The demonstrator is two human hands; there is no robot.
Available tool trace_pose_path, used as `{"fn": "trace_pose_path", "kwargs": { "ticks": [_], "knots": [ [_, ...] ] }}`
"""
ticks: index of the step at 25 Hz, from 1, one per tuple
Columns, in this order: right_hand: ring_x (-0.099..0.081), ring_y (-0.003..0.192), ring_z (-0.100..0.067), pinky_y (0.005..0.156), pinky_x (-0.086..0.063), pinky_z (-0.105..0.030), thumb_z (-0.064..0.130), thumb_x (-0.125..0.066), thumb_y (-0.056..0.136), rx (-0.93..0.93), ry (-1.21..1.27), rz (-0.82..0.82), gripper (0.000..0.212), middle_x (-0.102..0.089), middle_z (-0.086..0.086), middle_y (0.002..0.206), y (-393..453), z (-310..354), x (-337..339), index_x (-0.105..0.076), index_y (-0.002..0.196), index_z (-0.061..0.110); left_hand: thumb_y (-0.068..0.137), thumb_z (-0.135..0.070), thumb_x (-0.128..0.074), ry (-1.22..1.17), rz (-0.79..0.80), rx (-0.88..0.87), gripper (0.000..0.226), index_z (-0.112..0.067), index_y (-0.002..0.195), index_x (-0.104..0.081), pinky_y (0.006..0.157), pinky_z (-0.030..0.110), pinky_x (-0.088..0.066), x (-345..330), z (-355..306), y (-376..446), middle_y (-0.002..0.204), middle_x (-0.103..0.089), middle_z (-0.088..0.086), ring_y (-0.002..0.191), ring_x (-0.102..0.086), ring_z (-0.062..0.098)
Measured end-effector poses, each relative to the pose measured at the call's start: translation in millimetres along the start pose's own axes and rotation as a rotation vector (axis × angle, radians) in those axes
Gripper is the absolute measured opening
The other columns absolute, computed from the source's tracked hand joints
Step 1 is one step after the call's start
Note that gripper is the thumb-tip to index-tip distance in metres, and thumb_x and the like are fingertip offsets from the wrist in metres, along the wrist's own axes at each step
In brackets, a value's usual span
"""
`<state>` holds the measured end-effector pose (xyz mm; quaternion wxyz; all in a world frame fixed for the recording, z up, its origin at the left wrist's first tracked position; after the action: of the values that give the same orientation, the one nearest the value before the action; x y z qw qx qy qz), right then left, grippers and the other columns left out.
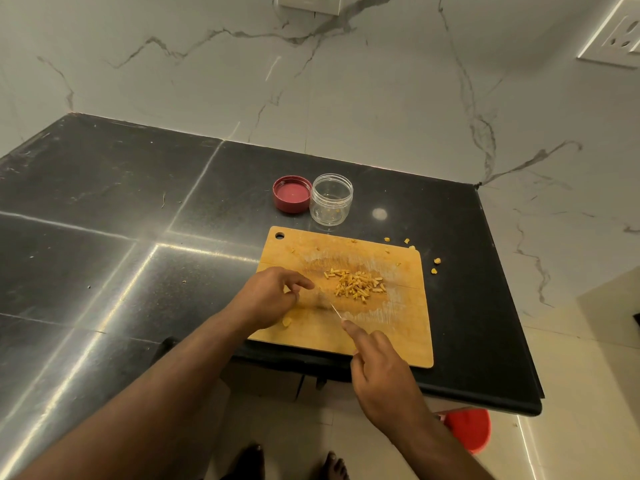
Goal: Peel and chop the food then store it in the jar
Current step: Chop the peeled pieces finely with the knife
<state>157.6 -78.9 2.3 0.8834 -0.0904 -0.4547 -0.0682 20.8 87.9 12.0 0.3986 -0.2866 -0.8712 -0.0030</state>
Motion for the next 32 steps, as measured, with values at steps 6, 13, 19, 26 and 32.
{"fn": "trace_pose_path", "kwargs": {
  "ticks": [6, 13, 19, 26, 32],
  "knots": [
    [-0.048, 0.063, -0.014, 0.054, -0.049, -0.031, 0.027, -0.041, 0.101, 0.012, -0.127, -0.043, 0.051, -0.036, 0.009, 0.098, 0, -2, 11, -0.03, 0.148, 0.045, 0.094, -0.004, -0.052, 0.105, 0.086, -0.145, 0.049, -0.04, 0.124, -0.066, 0.086, 0.018, -0.043, -17, -17, -1, 0.117, -0.051, -0.012, 0.103, -0.053, 0.004],
    [-0.049, 0.063, -0.014, 0.055, -0.052, -0.033, 0.03, -0.041, 0.101, -0.011, -0.156, -0.058, 0.051, -0.035, 0.009, 0.099, -5, -9, 16, -0.026, 0.147, 0.045, 0.095, -0.008, -0.052, 0.182, 0.043, -0.136, 0.053, -0.041, 0.137, -0.056, 0.093, 0.022, -0.045, -20, -21, 8, 0.125, -0.051, -0.008, 0.11, -0.049, 0.006],
    [-0.049, 0.062, -0.014, 0.055, -0.051, -0.032, 0.029, -0.042, 0.101, 0.0, -0.167, -0.064, 0.05, -0.036, 0.009, 0.099, -5, -6, 21, -0.029, 0.147, 0.044, 0.096, -0.01, -0.052, 0.233, 0.044, -0.134, 0.051, -0.04, 0.136, -0.057, 0.094, 0.027, -0.05, -24, -25, 9, 0.129, -0.051, -0.007, 0.116, -0.052, 0.011],
    [-0.049, 0.065, -0.015, 0.059, -0.05, -0.031, 0.03, -0.041, 0.101, 0.025, -0.129, -0.005, 0.049, -0.037, 0.011, 0.095, -2, -11, 14, -0.031, 0.146, 0.047, 0.096, -0.012, -0.053, 0.142, -0.096, -0.059, 0.039, -0.033, 0.126, -0.066, 0.087, 0.023, -0.046, -8, -14, 13, 0.121, -0.058, -0.008, 0.105, -0.054, 0.009],
    [-0.041, 0.049, -0.013, 0.04, -0.04, -0.022, 0.019, -0.057, 0.092, -0.019, -0.206, -0.126, 0.043, -0.037, 0.009, 0.091, -5, -26, 28, -0.057, 0.132, 0.036, 0.099, -0.018, -0.055, 0.094, -0.034, 0.111, 0.026, -0.027, 0.119, -0.07, 0.081, 0.024, -0.043, 10, 20, 13, 0.122, -0.065, -0.001, 0.107, -0.058, 0.016]
  ]
}}
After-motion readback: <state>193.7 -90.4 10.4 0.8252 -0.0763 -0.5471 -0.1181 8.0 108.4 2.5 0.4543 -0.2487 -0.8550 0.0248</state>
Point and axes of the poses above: each hand's wrist, its own y-axis towards the middle knuckle, its own x-axis out of the back of the hand, z = x × y, the point moved 7 cm from there along y, towards the middle knuckle
